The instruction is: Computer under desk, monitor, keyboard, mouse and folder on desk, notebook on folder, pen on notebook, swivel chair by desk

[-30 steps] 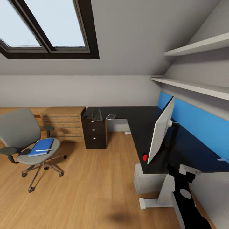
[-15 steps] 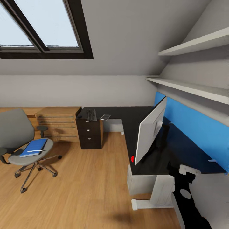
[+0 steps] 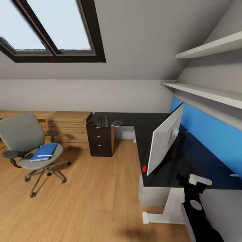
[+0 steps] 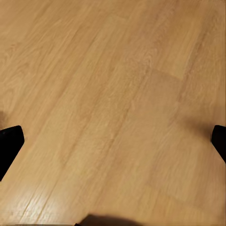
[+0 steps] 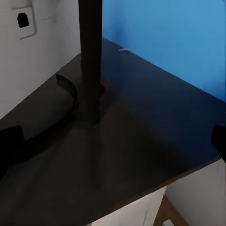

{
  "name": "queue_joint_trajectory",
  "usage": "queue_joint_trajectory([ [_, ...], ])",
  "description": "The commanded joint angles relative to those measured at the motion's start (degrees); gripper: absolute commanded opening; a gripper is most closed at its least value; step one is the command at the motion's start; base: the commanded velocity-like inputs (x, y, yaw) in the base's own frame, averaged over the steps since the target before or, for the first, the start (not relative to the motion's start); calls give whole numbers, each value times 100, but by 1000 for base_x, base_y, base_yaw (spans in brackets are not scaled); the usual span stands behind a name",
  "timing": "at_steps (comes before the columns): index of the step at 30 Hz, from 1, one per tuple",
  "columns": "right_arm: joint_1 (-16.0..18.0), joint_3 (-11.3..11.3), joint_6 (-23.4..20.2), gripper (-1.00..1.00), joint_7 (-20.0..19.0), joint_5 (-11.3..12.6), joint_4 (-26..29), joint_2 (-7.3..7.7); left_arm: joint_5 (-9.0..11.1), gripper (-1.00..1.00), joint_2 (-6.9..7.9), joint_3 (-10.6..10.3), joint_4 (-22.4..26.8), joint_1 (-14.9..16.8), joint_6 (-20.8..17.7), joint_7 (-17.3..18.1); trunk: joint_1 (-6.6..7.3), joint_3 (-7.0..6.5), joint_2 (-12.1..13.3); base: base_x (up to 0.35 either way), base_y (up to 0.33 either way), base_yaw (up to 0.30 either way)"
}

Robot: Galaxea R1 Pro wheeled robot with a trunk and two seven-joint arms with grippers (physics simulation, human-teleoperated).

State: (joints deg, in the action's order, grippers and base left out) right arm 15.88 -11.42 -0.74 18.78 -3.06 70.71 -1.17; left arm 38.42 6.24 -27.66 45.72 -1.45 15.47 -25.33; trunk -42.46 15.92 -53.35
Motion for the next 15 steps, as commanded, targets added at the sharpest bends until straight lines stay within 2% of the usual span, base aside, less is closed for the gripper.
queue_joint_trajectory([
  [1, 2, -5, 65, 100, -13, -34, -50, 3, 60, 100, 9, -37, 8, 4, 38, -30, -1, 9, -5, 44, -2, 207],
  [2, 2, -4, 121, 100, -33, -38, -99, 8, 60, 100, 9, -37, 8, 4, 37, -29, -1, 12, -5, 89, -1, 178],
  [3, 2, -11, 707, 100, -261, -65, -477, 33, 55, 100, 5, -37, 8, 4, 36, -32, -1, 13, -5, 259, -39, 47],
  [6, 2, -16, 1252, 100, -529, -77, -649, 110, 53, 100, 2, -49, 8, 4, 35, -31, -1, 14, -5, 287, -47, 25],
  [7, 11, -21, 1523, 100, -1001, -73, -1130, 301, 52, 100, -1, -57, 6, 4, 24, -32, -1, 14, -5, 278, -37, 3],
  [10, 27, -24, 1549, 100, -1148, -69, -1428, 379, 52, 100, -5, -60, 2, 4, 21, -33, -1, 14, -5, 284, -70, 2],
  [12, 179, -27, 1587, 100, -1290, -55, -2085, 551, 52, 100, -8, -63, 0, 4, 18, -34, -1, 14, -5, 241, -93, 1],
  [14, 272, -27, 1598, 100, -1319, -55, -2328, 602, 52, 100, -11, -67, -1, 4, 18, -34, -1, 14, -5, 110, -43, 0],
  [15, 480, -27, 1641, 100, -1349, -40, -2761, 726, 52, 100, -15, -71, -1, 4, 17, -33, -1, 14, -5, 35, -10, 0],
])
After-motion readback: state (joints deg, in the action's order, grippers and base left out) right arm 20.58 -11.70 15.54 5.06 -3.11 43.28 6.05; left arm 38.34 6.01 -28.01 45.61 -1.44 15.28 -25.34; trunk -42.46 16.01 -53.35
